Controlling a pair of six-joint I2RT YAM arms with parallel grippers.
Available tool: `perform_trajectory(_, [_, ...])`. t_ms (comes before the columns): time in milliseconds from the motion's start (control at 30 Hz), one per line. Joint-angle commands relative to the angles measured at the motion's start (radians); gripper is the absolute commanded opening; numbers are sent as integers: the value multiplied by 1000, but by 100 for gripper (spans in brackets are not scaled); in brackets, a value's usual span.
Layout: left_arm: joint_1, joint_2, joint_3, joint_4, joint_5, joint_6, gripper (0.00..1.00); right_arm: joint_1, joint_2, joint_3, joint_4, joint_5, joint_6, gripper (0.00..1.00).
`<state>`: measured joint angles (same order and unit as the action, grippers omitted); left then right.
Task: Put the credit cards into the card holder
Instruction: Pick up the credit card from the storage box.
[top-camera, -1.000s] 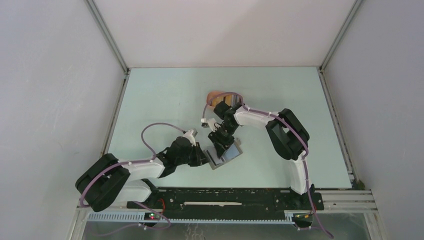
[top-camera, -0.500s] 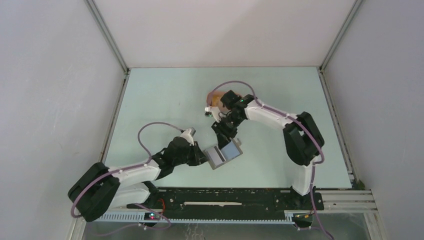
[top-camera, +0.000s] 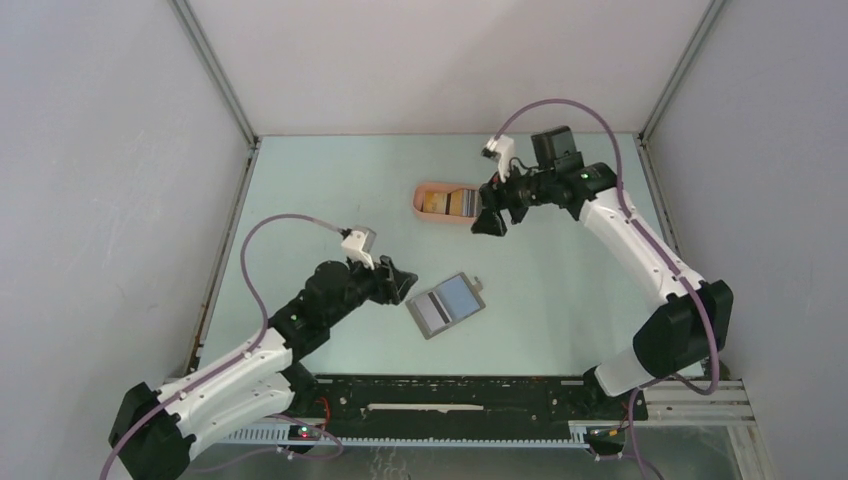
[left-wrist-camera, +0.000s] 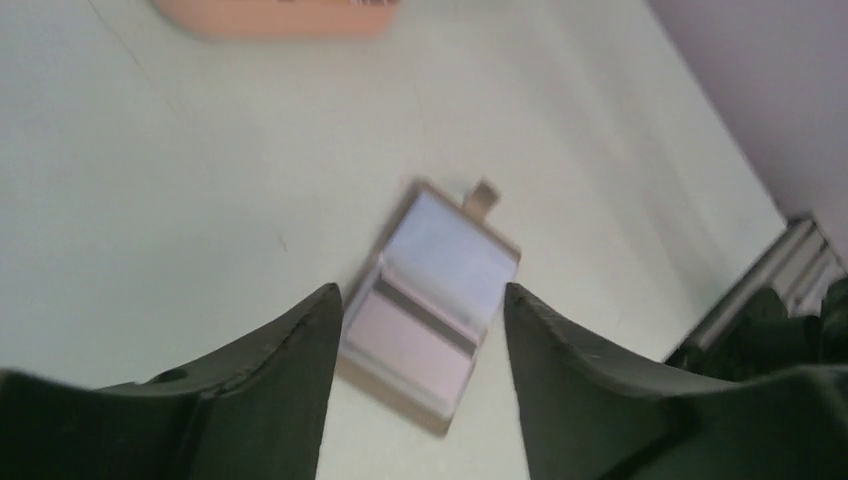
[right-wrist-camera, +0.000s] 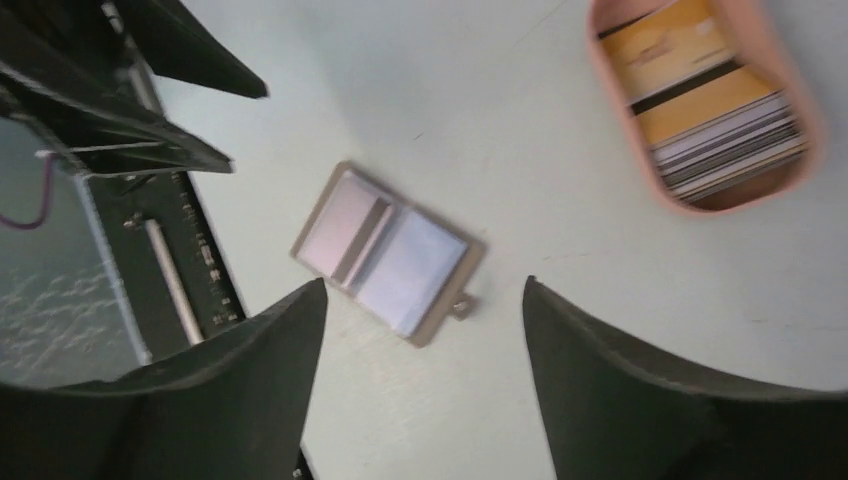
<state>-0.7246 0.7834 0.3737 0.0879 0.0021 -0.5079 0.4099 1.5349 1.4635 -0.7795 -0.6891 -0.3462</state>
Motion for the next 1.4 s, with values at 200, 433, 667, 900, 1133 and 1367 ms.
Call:
perform_trajectory(200, [14,129,163,328,-237,318,100,-104,240,342,62,-116,214,92])
perform_trajectory(433, [76,306,302,489,-213,382,100,-93,381,392,143,102,452,89])
perform_trajectory(667, [211,471,537,543,-133,351,100,-59,511,451,121,280,574,88])
perform_trajectory(900, [260,618,586,561,-27,324,99,-55,663,583,74,314,623,85])
perform_trajectory(1133, [263,680,493,615,53,343,98,-42,745,635,25,392,649,78])
perform_trajectory(1367, [267,785,564,544,101,345,93,-36,774,643,22,478,676,79])
